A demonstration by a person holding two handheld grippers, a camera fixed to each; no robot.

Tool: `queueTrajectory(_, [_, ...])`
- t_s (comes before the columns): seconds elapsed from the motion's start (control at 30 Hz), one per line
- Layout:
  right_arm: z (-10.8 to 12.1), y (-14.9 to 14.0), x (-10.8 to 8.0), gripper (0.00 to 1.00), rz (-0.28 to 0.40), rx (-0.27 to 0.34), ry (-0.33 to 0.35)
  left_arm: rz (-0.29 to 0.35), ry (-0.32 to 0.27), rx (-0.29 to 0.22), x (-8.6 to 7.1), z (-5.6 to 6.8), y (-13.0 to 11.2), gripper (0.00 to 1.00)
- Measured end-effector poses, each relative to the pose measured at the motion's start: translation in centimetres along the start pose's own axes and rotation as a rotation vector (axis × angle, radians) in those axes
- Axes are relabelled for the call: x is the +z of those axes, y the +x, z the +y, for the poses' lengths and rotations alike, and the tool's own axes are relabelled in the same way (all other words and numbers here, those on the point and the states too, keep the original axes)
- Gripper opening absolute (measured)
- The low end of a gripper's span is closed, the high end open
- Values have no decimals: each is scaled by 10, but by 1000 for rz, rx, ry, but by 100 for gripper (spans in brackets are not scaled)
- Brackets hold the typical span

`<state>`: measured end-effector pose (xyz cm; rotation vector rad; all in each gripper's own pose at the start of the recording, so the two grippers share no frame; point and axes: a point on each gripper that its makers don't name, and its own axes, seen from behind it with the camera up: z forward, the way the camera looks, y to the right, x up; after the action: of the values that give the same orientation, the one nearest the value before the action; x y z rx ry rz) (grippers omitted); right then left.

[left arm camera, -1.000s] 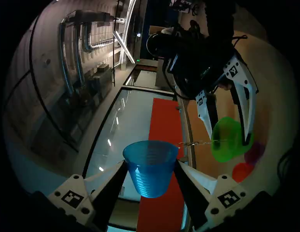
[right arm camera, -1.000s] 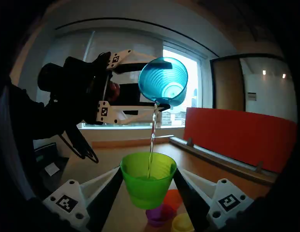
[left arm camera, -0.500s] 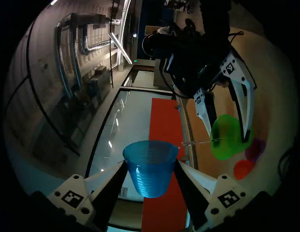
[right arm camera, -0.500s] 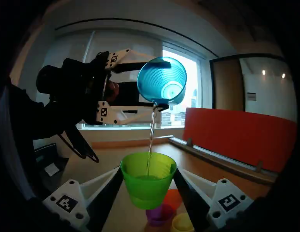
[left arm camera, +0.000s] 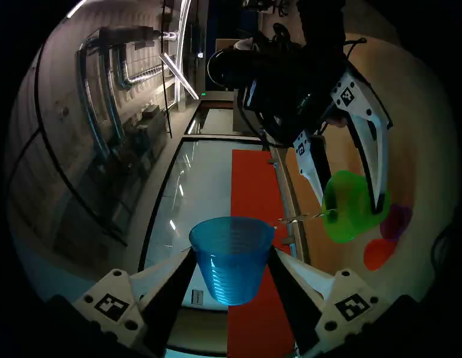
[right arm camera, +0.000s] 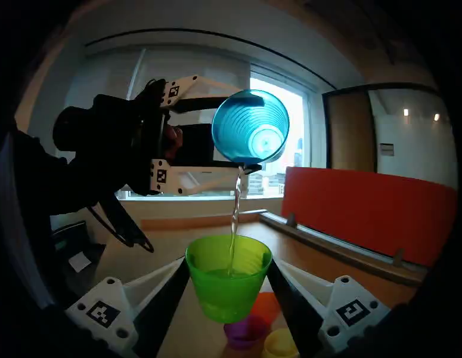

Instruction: Pour water

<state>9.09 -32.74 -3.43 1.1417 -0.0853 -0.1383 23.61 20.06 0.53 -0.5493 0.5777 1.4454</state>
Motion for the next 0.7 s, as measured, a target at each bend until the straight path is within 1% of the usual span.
queueTrajectory(0.37, [1,0,-1,90,0,0,-4,-4,2,30,-2,3,2,83])
queueTrajectory(0.7, [2,1,-2,90,0,0,-6,-3,7,37,-4,2,4,83])
